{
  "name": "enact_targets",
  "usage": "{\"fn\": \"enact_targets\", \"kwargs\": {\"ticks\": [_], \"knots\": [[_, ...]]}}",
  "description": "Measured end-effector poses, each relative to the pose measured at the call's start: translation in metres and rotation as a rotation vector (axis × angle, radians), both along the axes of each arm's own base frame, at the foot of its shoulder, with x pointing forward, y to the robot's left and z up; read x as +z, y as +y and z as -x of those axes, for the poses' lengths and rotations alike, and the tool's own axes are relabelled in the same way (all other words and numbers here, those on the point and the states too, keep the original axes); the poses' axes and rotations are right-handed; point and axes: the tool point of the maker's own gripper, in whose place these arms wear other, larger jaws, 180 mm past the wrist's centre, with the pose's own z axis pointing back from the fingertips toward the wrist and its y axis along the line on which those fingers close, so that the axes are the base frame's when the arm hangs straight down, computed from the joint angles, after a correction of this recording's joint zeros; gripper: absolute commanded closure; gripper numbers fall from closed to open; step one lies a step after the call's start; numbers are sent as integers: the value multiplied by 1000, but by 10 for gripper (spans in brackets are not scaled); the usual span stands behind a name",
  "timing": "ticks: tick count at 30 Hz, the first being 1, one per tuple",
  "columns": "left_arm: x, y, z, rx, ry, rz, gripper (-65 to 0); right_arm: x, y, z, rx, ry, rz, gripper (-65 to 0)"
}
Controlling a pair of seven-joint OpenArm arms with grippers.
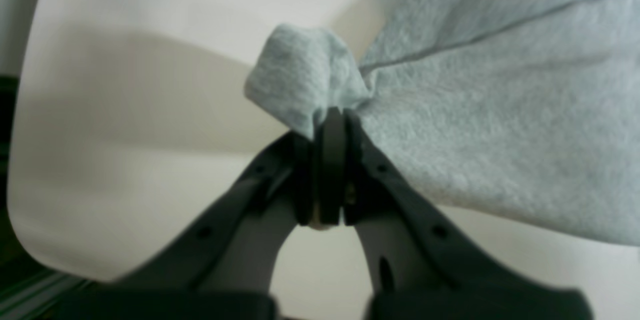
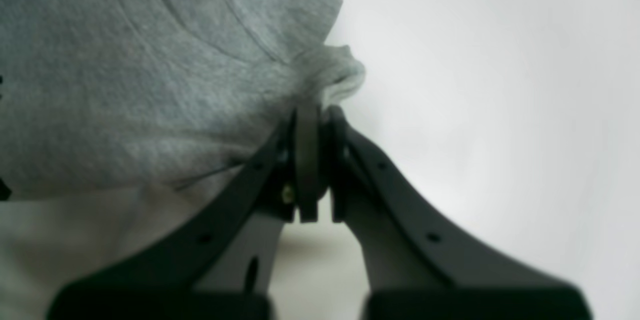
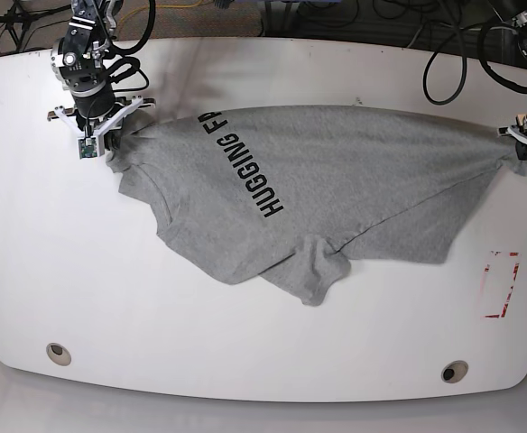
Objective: Fold the T-shirt properly
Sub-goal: 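Lower the grey shirt onto the table with both grippers holding it, then drag the right gripper with the shirt corner away from the left gripper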
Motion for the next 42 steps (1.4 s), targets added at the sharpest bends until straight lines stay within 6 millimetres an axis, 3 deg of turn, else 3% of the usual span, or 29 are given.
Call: {"fn": "enact_targets", "kwargs": {"ticks": [15,17,19,24,28,36,42], "knots": [[-7,0,11,2,30,3,0,-9,1,15,2,41,-1,-5],[-7,0,11,1,30,2,0,-9,1,15,2,41,-1,-32],[-7,0,11,1,29,2,0,-9,1,15,2,41,-1,-103],[-7,0,11,1,30,2,0,-9,0,15,-5,40,0,-360],[-7,0,11,1,30,2,0,-11,-1,19,-7,49,1,-493],[-10,0,16,1,44,2,0,-10,-1,18,-7,46,1,-509],[-10,0,15,1,43,3,0,6,0,-5,1,-17,11,-510]]}}
